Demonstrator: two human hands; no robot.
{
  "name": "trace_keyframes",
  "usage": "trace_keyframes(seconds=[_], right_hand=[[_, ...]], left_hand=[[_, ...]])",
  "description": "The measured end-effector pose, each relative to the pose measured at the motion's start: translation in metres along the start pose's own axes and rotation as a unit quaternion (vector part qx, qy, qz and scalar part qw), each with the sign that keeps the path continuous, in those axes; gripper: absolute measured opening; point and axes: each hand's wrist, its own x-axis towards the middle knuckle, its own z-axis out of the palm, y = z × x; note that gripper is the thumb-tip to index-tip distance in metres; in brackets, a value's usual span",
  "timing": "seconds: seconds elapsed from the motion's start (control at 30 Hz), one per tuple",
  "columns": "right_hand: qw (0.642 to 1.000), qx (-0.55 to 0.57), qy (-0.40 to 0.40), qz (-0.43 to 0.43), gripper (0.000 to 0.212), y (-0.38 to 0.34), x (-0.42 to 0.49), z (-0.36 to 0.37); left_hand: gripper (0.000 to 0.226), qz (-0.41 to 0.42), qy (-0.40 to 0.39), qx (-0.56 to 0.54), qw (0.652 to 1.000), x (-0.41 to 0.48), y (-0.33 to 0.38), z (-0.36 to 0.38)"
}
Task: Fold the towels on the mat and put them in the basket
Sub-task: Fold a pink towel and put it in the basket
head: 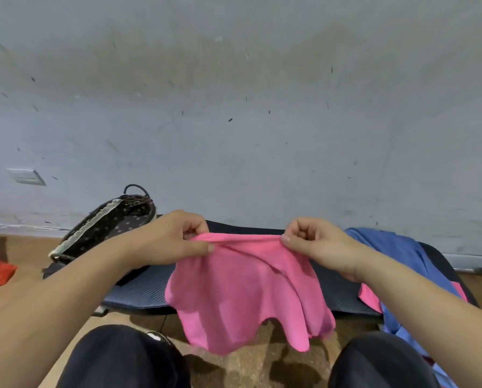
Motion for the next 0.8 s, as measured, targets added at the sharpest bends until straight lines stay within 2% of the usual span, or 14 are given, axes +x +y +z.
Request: trace_keyframes(seconds=[0.07,0.1,0.17,0.3,0.4,0.47,0.53,0.7,0.8], right_hand=[[0.997,0.034,0.058,-0.032,0.022,-0.002,0.000,0.001],[0.996,0.049,0.062,-0.034,0.026,-0.003,-0.002,0.001],[0.999,0.040,0.031,-0.009,0.034,-0.007,-0.009,0.000],[0.989,-0.114,-0.061,0.075,0.049,-0.015,-0.030,-0.011],[0.972,-0.136,-0.143,0.129,0.042,-0.027,-0.035,-0.030],[0.969,-0.132,-0.148,0.147,0.031,-0.028,-0.027,-0.043],[0.971,-0.157,-0.103,0.151,0.032,-0.019,-0.005,-0.051],[0.946,-0.273,0.121,0.128,0.017,0.038,0.078,-0.030],[0.932,-0.294,0.160,0.139,0.009,0.080,0.131,-0.006]], left_hand=[[0.036,-0.016,0.034,-0.031,0.999,-0.005,-0.008,0.002],[0.038,-0.019,0.053,-0.049,0.997,-0.009,-0.011,0.004],[0.038,-0.017,0.073,-0.089,0.993,-0.017,-0.016,0.007],[0.039,-0.010,0.044,-0.067,0.997,-0.035,-0.019,0.002],[0.035,-0.020,0.010,-0.088,0.996,-0.040,-0.023,-0.015],[0.034,-0.023,0.021,-0.054,0.998,-0.031,-0.032,-0.028],[0.037,-0.030,0.037,-0.001,0.999,-0.010,-0.043,-0.038],[0.030,-0.060,0.032,0.140,0.988,0.072,-0.105,-0.032],[0.015,-0.092,-0.003,0.183,0.979,0.122,-0.163,-0.020]])
